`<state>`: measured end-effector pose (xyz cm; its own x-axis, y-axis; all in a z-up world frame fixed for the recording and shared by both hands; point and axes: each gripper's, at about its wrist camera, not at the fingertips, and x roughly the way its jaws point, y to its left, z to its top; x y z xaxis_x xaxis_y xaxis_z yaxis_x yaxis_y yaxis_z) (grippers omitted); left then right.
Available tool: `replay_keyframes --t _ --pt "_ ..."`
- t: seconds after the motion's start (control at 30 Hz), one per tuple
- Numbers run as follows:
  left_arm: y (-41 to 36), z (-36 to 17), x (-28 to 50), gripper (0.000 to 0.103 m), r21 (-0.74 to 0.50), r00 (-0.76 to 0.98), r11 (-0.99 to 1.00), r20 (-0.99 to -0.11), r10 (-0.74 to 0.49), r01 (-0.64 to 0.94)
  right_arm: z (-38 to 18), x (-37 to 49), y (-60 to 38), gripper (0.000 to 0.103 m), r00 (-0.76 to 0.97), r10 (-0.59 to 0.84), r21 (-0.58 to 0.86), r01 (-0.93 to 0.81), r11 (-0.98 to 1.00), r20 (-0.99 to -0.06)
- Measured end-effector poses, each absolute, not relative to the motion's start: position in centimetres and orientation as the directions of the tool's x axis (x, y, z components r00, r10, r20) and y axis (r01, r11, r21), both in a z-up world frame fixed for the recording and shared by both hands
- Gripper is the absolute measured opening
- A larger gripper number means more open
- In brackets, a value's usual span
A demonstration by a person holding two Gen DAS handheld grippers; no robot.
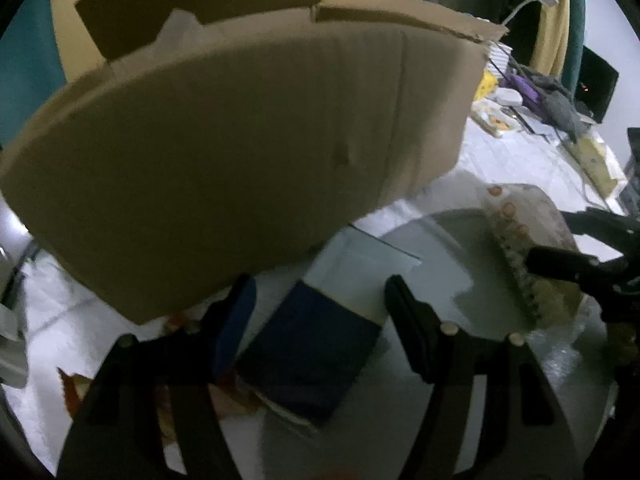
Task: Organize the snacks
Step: 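Grasp the whole-wheat toast packet with the right gripper while the left grasps the blue-white box, then carry the toast packet and blue-white box into the cardboard box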
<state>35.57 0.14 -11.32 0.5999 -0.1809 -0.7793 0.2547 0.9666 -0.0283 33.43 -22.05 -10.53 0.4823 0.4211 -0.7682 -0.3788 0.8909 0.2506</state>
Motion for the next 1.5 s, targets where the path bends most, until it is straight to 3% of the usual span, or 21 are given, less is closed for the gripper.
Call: replay_keyframes --t 0.37,0.4,0.43,0.57,1.0,1.5 --pt "-2.1 -12.0 32.7 0.067 0.064 0.609 0.948 -0.779 -0.148 0.312 -9.7 31.9 -21.9 0.08 0.504 0.416 0.232 -0.389 0.892 -0.757" --pt "-2.1 -12.1 32.5 0.052 0.059 0.606 0.947 -0.781 -0.154 0.316 -9.5 31.7 -22.0 0.08 0.508 0.417 0.231 -0.389 0.892 -0.754" --pt "-1.9 -12.2 32.3 0.051 0.012 0.587 0.946 -0.787 -0.19 0.323 -9.4 31.4 -22.1 0.08 0.512 0.417 0.23 -0.389 0.892 -0.751" --pt "-2.2 -12.1 30.6 0.051 0.016 0.594 0.942 -0.78 -0.198 0.334 -8.6 30.4 -22.2 0.08 0.525 0.419 0.227 -0.392 0.892 -0.741" --pt "-1.8 -7.9 24.3 0.051 -0.172 0.659 0.956 -0.694 -0.29 0.239 -4.8 27.9 -21.6 0.08 0.55 0.458 0.206 -0.458 0.865 -0.698" --pt "1.9 0.0 24.3 0.051 -0.166 0.8 0.975 -0.56 -0.214 0.145 -0.8 29.2 -20.3 0.08 0.569 0.509 0.197 -0.52 0.831 -0.646"
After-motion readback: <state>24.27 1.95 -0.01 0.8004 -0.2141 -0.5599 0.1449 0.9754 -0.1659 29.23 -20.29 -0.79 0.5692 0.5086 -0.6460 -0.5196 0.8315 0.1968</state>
